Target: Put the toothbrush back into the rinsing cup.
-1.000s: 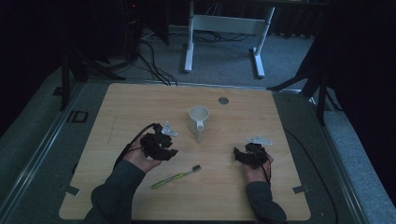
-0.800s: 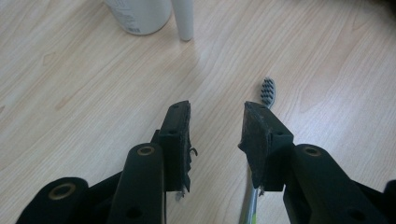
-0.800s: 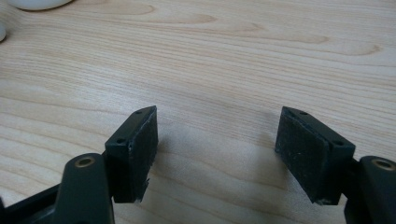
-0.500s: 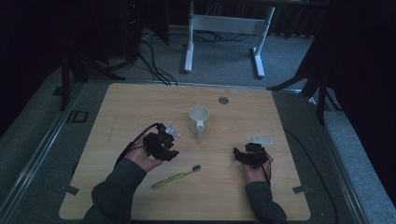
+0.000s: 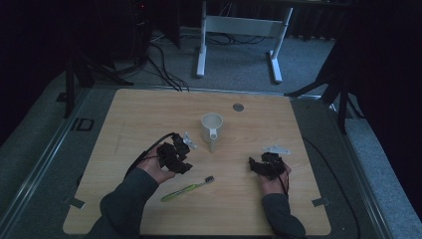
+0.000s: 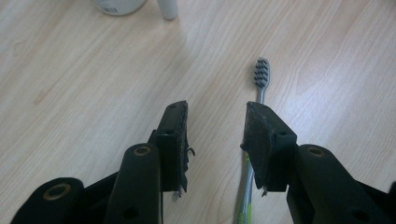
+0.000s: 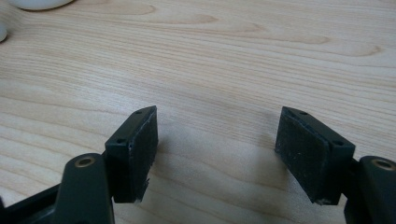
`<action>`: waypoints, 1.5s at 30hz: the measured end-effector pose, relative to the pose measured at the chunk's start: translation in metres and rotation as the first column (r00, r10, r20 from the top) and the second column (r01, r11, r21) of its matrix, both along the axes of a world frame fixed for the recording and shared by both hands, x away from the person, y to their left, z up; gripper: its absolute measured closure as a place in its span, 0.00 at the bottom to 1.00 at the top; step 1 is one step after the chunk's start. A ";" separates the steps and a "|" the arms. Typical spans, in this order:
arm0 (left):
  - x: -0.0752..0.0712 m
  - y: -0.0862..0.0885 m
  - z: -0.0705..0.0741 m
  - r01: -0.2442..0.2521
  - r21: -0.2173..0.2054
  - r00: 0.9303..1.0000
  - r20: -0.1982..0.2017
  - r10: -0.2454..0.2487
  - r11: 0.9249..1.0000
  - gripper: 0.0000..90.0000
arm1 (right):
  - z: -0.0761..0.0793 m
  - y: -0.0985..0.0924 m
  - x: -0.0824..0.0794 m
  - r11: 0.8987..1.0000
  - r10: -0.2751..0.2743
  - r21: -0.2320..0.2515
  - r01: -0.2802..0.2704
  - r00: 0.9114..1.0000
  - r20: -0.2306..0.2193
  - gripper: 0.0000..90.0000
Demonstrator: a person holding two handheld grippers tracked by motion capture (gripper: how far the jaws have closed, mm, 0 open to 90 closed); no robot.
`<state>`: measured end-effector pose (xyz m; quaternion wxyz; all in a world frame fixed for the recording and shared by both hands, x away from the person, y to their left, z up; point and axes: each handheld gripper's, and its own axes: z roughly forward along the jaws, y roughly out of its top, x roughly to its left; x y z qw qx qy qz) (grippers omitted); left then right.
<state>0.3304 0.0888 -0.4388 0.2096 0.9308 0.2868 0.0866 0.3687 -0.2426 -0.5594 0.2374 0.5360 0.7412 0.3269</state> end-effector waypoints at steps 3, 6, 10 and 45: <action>0.000 -0.002 -0.002 0.007 0.010 1.000 -0.011 -0.007 1.000 0.67 | 0.000 0.000 0.000 1.000 0.000 0.000 0.000 1.000 0.000 0.33; 0.001 -0.004 -0.004 0.017 0.023 1.000 -0.022 -0.016 1.000 0.67 | 0.000 0.000 0.000 1.000 0.000 0.000 0.000 1.000 0.000 0.33; 0.001 -0.006 -0.007 0.026 0.037 0.999 -0.038 -0.024 0.999 0.67 | 0.000 0.000 0.000 1.000 0.000 0.000 0.000 1.000 0.000 0.33; 0.006 -0.026 -0.031 0.078 0.118 0.991 -0.118 -0.064 0.990 0.70 | 0.000 0.000 0.000 1.000 0.001 0.002 -0.001 1.000 0.000 0.33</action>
